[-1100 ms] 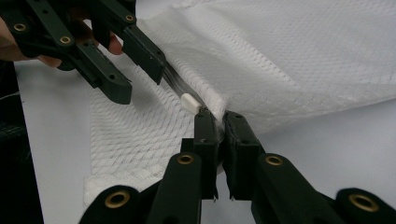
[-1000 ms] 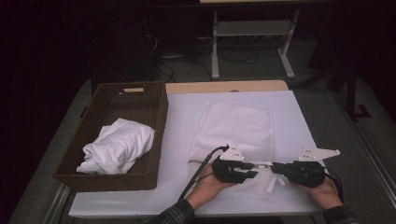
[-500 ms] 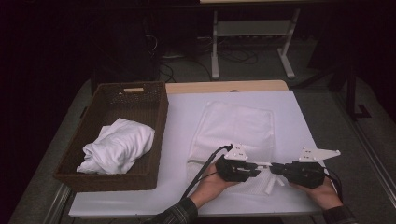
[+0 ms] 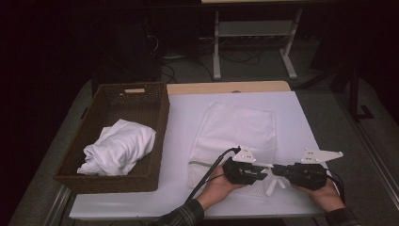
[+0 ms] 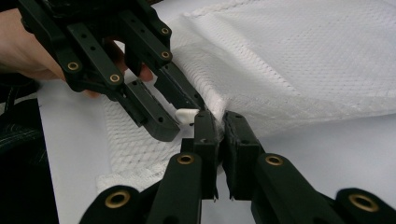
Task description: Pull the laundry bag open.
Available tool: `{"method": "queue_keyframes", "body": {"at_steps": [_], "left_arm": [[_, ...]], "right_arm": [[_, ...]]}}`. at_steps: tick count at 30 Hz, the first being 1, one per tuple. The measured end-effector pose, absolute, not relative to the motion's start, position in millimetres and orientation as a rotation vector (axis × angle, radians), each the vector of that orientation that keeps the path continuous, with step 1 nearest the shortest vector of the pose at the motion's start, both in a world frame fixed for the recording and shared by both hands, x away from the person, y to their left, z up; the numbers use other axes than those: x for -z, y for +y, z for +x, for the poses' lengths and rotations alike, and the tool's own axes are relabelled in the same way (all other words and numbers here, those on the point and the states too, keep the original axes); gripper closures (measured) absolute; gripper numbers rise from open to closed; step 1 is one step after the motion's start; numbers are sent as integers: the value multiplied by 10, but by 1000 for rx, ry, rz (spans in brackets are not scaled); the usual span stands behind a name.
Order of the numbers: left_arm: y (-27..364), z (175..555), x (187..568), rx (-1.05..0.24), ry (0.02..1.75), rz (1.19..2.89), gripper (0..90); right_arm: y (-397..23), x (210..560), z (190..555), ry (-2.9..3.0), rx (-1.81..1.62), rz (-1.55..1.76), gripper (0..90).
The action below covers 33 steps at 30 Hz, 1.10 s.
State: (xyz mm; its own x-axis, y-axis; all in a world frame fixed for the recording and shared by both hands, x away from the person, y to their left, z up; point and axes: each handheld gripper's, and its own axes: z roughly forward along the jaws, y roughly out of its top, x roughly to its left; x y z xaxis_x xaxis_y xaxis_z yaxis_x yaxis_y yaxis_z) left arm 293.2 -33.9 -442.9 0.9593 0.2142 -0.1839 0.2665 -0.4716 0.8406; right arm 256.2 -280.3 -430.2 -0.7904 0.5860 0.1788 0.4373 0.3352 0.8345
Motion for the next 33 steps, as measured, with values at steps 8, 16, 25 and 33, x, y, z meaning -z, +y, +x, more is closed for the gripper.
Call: {"method": "queue_keyframes", "body": {"at_steps": [8, 16, 25, 33], "left_arm": [[-382, 2951, 4434, 70, 352, 2074, 764], [-352, 2977, 4423, 72, 401, 2063, 841], [-338, 2998, 4427, 107, 417, 2060, 861], [-329, 2988, 4417, 119, 415, 2066, 864]], "right_arm": [[-2807, 4299, 2562, 2434, -1451, 942, 839], [-2811, 4300, 2561, 2433, -1455, 941, 839], [-2810, 4307, 2564, 2435, -1448, 945, 839], [-2809, 4313, 2567, 2437, -1431, 946, 839]]}}
